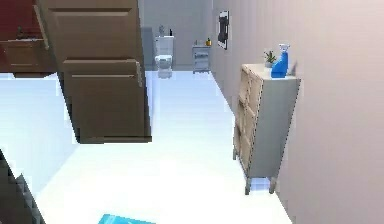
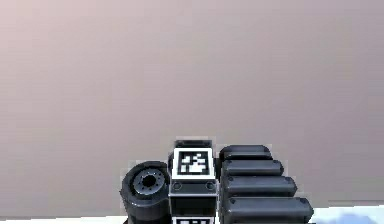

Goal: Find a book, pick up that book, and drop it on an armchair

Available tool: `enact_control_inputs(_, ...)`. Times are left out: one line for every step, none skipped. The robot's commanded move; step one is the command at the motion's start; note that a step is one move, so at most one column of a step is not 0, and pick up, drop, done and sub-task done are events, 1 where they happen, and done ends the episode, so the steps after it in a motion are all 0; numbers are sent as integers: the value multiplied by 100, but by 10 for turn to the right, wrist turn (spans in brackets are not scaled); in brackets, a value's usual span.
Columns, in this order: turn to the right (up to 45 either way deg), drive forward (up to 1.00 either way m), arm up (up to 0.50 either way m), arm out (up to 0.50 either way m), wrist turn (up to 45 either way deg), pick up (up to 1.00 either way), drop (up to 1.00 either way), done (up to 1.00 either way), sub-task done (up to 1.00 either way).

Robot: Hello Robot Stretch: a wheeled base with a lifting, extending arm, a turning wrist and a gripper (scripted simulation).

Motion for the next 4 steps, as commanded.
enact_control_inputs(0, 30, 0, 0, 0, 0, 0, 0, 0)
enact_control_inputs(0, 30, 0, 0, 0, 0, 0, 0, 0)
enact_control_inputs(-450, 0, 0, 0, 0, 0, 0, 0, 0)
enact_control_inputs(-240, 0, 0, 0, 0, 0, 0, 0, 0)
